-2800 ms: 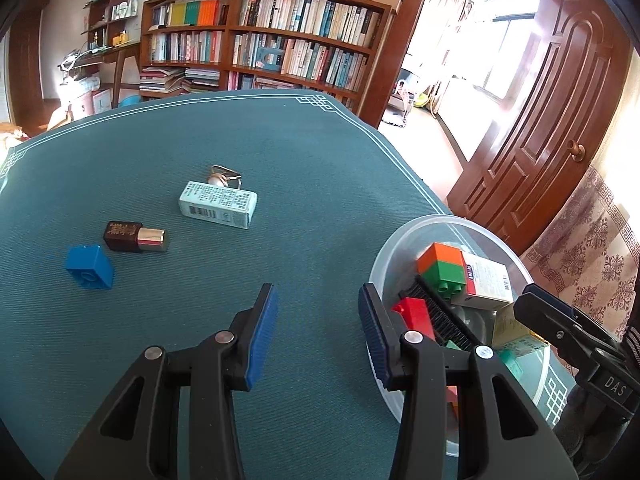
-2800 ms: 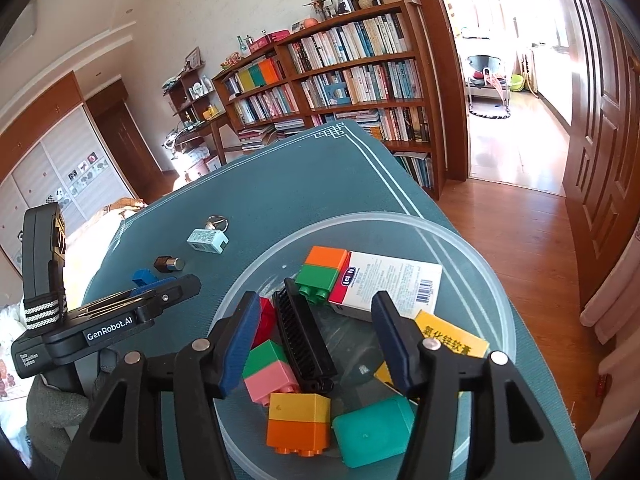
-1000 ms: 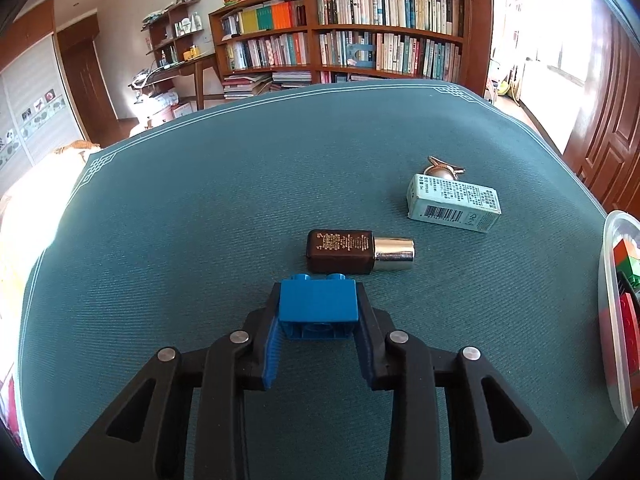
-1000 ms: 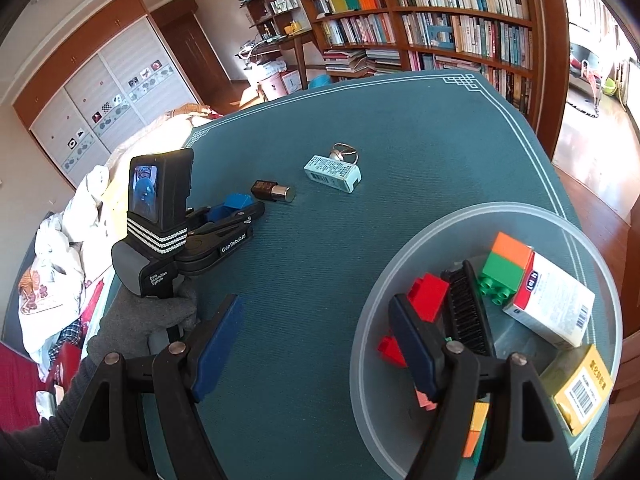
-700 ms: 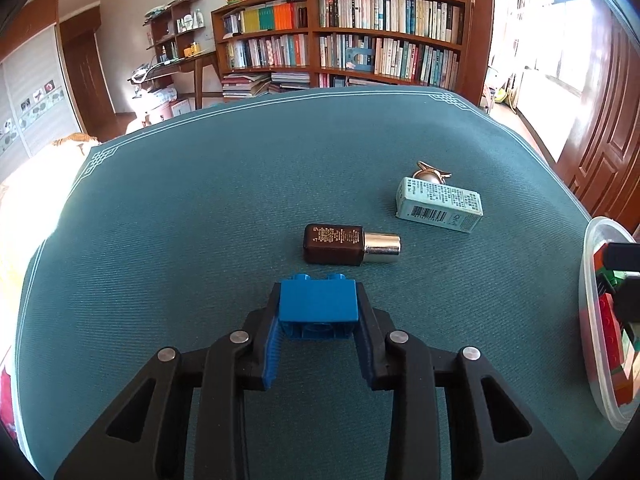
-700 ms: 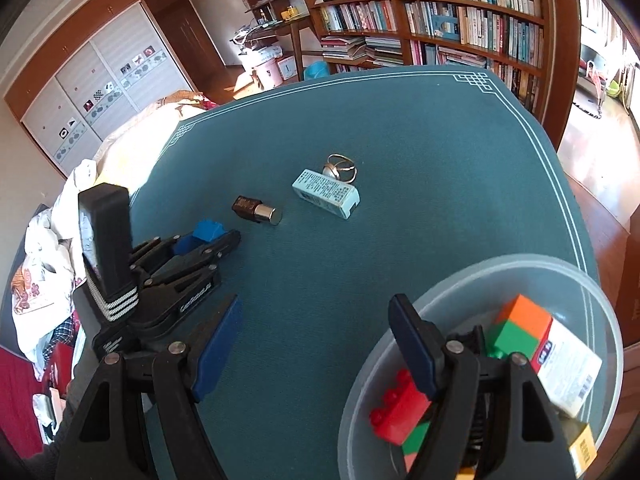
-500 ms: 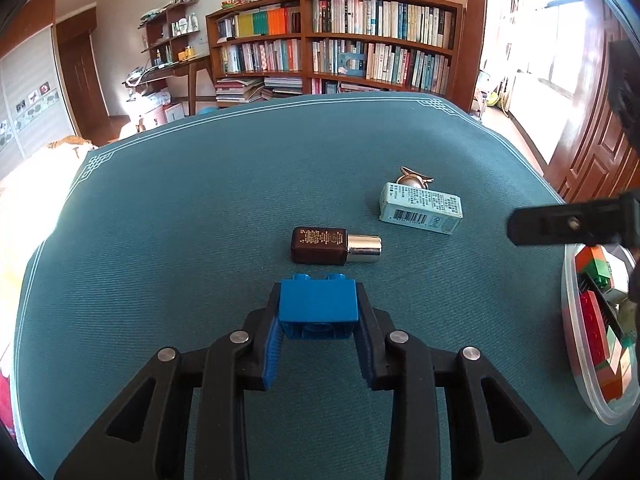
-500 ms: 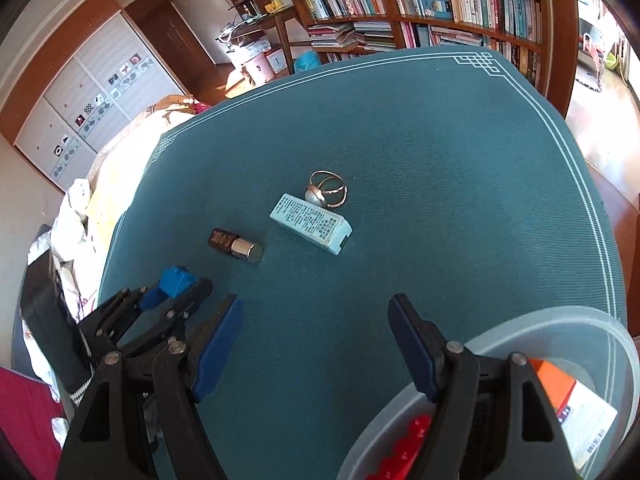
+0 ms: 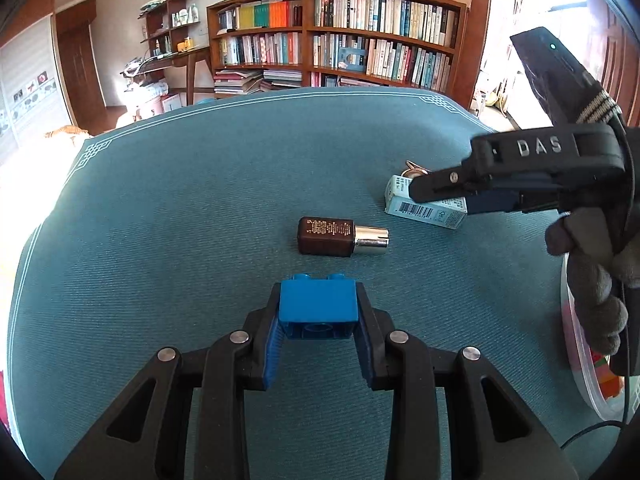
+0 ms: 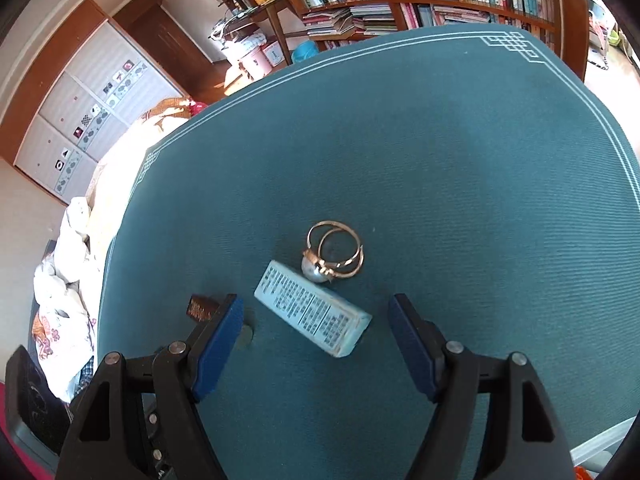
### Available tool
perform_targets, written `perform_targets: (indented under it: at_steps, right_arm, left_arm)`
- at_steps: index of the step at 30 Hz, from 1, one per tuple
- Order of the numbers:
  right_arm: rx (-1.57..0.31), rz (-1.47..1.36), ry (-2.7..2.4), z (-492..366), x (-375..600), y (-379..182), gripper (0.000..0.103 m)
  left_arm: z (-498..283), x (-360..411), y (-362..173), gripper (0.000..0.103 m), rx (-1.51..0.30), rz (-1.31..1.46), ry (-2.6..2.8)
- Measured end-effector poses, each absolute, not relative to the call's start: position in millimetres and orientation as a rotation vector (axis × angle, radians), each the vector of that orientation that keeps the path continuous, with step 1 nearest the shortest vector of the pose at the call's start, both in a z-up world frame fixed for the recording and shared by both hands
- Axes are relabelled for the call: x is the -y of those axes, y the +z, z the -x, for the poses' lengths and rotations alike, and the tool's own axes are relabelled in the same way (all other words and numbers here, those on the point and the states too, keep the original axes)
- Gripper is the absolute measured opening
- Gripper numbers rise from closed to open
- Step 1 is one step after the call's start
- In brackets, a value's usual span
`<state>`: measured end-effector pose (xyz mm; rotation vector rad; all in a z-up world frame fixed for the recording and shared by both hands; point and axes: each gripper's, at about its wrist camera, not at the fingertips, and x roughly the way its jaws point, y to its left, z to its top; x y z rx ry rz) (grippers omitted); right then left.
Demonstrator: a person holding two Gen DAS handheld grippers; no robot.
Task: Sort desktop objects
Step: 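Grasp the white-blue medicine box with the right tool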
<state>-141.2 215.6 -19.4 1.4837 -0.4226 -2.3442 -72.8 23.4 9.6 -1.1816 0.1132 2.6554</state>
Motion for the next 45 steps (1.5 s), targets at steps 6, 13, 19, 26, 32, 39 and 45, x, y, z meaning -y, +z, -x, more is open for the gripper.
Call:
perform_targets:
  at_steps: [6, 13, 19, 26, 32, 39, 45]
  right_arm:
    - [0.258, -1.467, -2.267, 118, -196, -23, 0.046]
    - [0.158, -1.446, -2.383, 125, -191, -20, 0.041]
    - [0.059, -1.443, -2.396, 137, -173, -22, 0.041]
    - [-0.006, -1.449, -2.389, 137, -169, -24, 0.042]
    - [-0.021, -1.471, -2.299, 125, -165, -24, 0.042]
    - [0.032, -1.458, -2.389, 139, -168, -26, 0.042]
    - [-0.029, -1.45, -2.45, 135, -159, -28, 0.041]
  left_arm:
    - [76, -20, 7, 0.034, -0.09, 1.202, 2.647]
    - [76, -22, 6, 0.034, -0.095, 1.205, 2.644]
    - [75, -23, 5, 0.034, -0.097, 1.209, 2.636]
    - [76, -26, 3, 0.034, -0.103, 1.22, 2.624]
    - [75, -24, 2, 0.034, -0.091, 1.228, 2.634]
    - [76, -24, 2, 0.034, -0.096, 1.23, 2.629]
    - [76, -25, 4, 0.034, -0.097, 1.225, 2.628]
